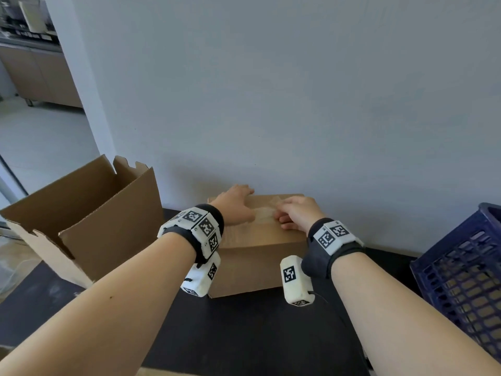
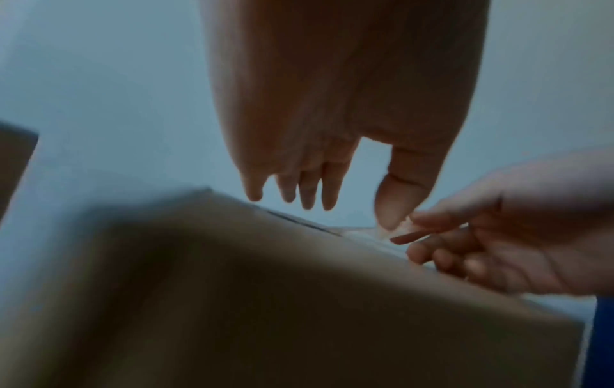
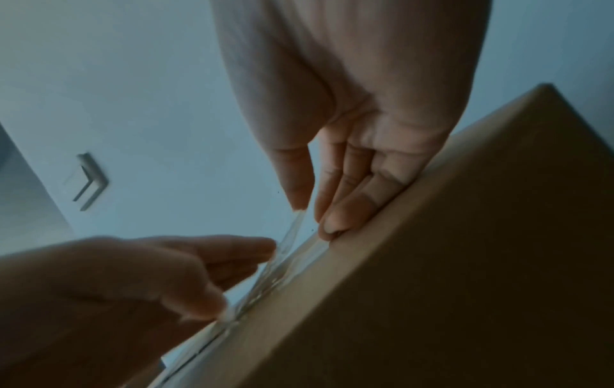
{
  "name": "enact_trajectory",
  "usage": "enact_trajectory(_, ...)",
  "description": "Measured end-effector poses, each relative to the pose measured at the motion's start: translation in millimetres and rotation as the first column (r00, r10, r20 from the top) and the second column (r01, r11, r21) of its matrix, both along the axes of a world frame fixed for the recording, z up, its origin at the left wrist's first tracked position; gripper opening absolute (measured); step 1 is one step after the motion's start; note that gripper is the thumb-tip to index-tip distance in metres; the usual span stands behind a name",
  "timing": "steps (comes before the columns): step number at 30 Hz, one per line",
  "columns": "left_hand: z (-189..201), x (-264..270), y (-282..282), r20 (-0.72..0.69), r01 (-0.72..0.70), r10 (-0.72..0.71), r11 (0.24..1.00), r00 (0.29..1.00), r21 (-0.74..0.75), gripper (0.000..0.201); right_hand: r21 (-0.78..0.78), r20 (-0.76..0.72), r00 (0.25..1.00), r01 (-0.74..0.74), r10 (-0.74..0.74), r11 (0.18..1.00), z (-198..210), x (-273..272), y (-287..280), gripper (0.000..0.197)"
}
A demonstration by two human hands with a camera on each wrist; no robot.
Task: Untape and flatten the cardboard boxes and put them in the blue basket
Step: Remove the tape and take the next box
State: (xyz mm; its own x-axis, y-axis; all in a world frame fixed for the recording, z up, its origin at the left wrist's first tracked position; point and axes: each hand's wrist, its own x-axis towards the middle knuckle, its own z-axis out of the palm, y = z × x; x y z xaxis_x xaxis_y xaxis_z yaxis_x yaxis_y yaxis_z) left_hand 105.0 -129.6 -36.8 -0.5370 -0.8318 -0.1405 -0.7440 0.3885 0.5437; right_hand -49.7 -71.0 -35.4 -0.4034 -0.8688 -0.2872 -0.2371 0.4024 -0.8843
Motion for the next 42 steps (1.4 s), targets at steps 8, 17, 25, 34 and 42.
enact_trajectory(8,-18,-19,4,0.078,0.062,-0.061,0.998,0.995,-0.011,0.102,0.003,0.045,0.998,-0.037,0.037,0.999,-3,-8,3,0.024)
enact_trajectory(17,-23,-17,7,0.025,0.047,-0.047,0.999,0.999,-0.023,0.102,0.000,0.055,0.998,-0.021,0.021,1.000,-7,-9,2,0.011)
enact_trajectory(25,-24,-16,5,-0.024,0.032,-0.033,0.999,0.999,-0.019,0.091,0.007,0.275,0.958,0.077,-0.076,0.997,0,-14,5,0.006)
enact_trajectory(34,-20,-15,4,-0.024,0.031,-0.032,0.999,0.999,-0.024,0.088,0.011,0.409,0.831,0.408,-0.376,0.913,2,-96,29,0.032)
enact_trajectory(42,-20,-17,3,-0.014,0.024,-0.024,0.999,1.000,-0.023,0.089,-0.071,0.166,0.932,0.338,-0.323,0.939,10,-78,7,0.042)
